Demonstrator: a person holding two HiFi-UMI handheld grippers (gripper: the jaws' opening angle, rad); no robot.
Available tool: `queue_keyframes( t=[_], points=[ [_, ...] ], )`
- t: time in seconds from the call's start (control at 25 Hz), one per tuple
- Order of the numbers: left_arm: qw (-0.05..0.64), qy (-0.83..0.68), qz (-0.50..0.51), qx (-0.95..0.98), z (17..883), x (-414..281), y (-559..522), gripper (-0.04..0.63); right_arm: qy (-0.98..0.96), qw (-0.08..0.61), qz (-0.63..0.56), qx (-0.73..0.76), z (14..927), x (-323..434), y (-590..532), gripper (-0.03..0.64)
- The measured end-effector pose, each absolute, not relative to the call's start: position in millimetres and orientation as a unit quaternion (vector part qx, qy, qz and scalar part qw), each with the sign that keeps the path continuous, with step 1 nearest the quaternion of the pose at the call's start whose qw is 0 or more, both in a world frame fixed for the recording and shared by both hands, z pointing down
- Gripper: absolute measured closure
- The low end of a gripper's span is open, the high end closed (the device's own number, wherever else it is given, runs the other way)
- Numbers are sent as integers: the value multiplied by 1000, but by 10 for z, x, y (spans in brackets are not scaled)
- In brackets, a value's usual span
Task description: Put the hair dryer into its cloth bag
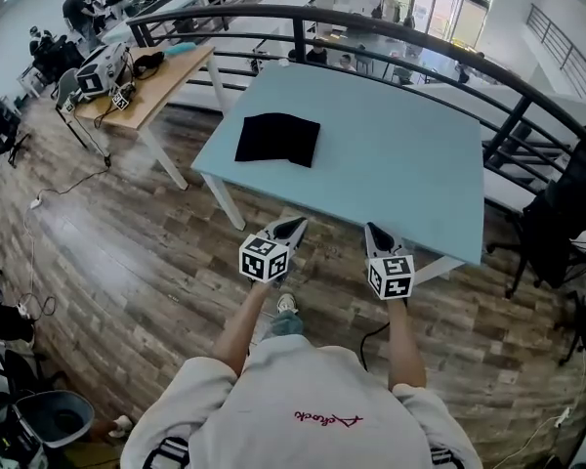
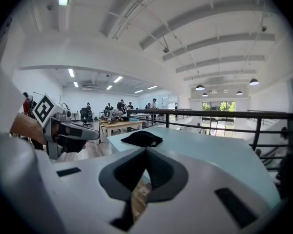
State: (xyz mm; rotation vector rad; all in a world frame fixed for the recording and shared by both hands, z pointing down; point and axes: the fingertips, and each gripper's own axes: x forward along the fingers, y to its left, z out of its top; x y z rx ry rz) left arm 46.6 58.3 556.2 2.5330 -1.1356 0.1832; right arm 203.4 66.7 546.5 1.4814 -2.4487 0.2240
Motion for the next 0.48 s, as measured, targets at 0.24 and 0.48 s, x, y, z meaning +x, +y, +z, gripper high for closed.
queue_keyframes(
  t=[0.24,0.48],
  points=[
    [188,-397,63,896,5621,496,783,589,-846,142,75,508,5477,1997,839,601],
    [184,-395,61,898,5596,529,813,589,-845,142,69,512,5424,2041,846,601]
  ],
)
